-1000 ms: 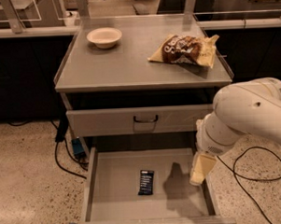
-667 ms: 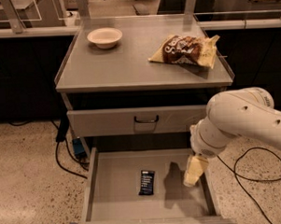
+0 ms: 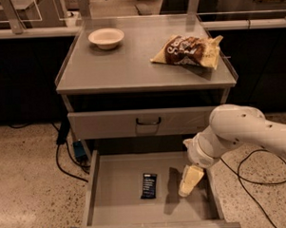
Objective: Pick rxbar blueberry from middle drawer and place on counter
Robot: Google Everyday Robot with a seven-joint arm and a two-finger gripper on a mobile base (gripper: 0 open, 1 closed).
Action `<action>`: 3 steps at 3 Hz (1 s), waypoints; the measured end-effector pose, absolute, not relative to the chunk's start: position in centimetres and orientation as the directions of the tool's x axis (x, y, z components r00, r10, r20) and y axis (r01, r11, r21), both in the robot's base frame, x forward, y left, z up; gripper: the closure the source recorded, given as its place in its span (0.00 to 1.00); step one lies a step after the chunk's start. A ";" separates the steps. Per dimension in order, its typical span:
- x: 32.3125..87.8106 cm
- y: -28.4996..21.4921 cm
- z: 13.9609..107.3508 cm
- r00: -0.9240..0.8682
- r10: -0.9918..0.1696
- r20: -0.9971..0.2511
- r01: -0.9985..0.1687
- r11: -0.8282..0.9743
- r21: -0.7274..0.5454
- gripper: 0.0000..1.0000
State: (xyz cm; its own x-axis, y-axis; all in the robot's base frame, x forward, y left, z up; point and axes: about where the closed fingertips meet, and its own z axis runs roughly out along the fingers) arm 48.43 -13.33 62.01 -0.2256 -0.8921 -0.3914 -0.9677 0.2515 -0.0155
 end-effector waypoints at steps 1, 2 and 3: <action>47.4 -10.2 57.7 -0.215 -0.892 -0.397 -0.968 0.249 -0.035 0.00; 47.6 -9.4 56.4 -0.209 -0.892 -0.400 -0.970 0.240 -0.029 0.00; 48.5 -7.7 53.3 -0.189 -0.904 -0.384 -0.974 0.223 -0.044 0.00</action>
Offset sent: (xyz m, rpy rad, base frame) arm -0.0174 0.0504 -0.0671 -0.0160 -0.0348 0.0070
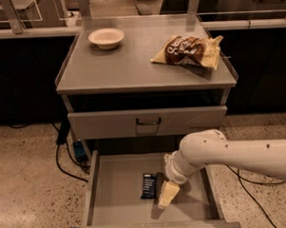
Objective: Pick rxbar blueberry from middle drawer and place on counter
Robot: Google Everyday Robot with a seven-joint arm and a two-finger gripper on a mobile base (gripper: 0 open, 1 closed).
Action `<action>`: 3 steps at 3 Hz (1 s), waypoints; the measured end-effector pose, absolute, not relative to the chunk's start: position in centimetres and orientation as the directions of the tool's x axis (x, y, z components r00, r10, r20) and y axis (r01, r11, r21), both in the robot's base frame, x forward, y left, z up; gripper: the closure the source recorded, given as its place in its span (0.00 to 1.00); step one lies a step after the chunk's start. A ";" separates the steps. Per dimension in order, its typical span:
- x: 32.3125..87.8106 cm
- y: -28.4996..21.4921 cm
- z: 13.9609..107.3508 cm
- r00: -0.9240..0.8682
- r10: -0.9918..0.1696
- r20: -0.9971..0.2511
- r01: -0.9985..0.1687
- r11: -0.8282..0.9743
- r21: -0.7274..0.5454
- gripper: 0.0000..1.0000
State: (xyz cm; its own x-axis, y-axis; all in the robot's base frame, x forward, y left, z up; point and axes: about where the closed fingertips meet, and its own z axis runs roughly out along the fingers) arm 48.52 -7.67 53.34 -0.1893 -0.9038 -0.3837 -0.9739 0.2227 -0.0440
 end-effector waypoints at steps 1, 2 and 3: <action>50.9 -3.3 46.6 -0.193 -0.922 -0.336 -0.969 0.233 -0.082 0.00; 50.9 -3.1 46.2 -0.191 -0.923 -0.334 -0.970 0.229 -0.077 0.00; 51.2 -2.0 43.5 -0.178 -0.931 -0.319 -0.979 0.201 -0.040 0.00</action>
Offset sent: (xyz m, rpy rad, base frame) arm 0.0330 0.0585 -0.0955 -0.0763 -0.0295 -0.0245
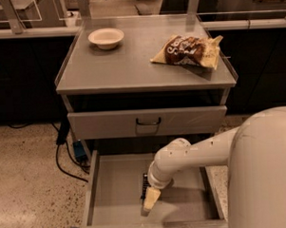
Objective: Pick rxbar blueberry from middle drawer and place on counter
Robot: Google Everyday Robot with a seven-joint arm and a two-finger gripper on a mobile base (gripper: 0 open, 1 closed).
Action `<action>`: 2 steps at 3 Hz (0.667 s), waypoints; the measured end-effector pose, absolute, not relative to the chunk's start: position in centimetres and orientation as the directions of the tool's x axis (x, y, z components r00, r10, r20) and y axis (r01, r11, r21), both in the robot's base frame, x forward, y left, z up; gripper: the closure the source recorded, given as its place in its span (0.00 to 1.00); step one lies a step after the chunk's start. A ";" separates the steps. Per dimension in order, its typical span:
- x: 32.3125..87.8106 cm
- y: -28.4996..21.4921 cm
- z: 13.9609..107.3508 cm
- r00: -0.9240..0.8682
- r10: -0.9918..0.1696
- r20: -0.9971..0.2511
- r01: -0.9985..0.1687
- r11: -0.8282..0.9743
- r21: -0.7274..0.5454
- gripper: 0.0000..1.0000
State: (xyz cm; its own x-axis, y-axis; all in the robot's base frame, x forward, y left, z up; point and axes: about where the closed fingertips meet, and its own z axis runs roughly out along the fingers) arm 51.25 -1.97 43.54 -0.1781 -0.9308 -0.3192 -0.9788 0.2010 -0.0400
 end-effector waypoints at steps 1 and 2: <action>51.8 -0.4 41.0 -0.142 -0.945 -0.293 -0.987 0.156 -0.025 0.00; 52.4 0.5 38.5 -0.134 -0.965 -0.225 -0.988 0.146 -0.038 0.00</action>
Offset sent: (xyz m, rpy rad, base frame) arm 0.0129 0.0271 -0.0701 -0.1591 0.0155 0.0384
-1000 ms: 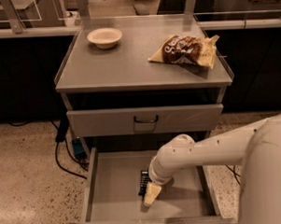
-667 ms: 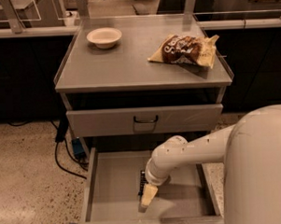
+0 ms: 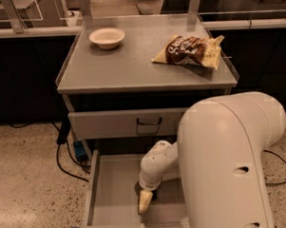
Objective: Pick rxbar blueberry from middle drawer and place on counter
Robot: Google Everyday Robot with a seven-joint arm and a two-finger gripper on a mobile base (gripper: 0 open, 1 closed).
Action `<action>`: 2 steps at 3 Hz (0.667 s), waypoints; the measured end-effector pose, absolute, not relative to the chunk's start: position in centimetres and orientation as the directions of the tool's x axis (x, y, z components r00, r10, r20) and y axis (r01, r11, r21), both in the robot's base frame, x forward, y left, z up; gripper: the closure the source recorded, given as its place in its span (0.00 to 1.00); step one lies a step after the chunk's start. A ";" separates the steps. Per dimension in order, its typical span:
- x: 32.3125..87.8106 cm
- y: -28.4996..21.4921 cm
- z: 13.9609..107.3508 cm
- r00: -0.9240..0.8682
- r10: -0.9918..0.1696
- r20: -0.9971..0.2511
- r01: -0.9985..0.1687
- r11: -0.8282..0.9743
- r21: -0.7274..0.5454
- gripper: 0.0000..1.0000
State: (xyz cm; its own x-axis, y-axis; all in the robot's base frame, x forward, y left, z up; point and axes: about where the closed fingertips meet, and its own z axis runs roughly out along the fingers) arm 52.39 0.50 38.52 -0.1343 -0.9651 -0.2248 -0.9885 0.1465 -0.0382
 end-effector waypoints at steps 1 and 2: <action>52.4 0.4 38.3 -0.136 -0.965 -0.223 -0.988 0.148 -0.036 0.00; 52.7 -0.3 35.3 -0.155 -0.970 -0.190 -0.987 0.159 -0.006 0.00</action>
Offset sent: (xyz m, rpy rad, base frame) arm 0.0069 -0.0130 -0.0508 -0.0390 0.0576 -0.0331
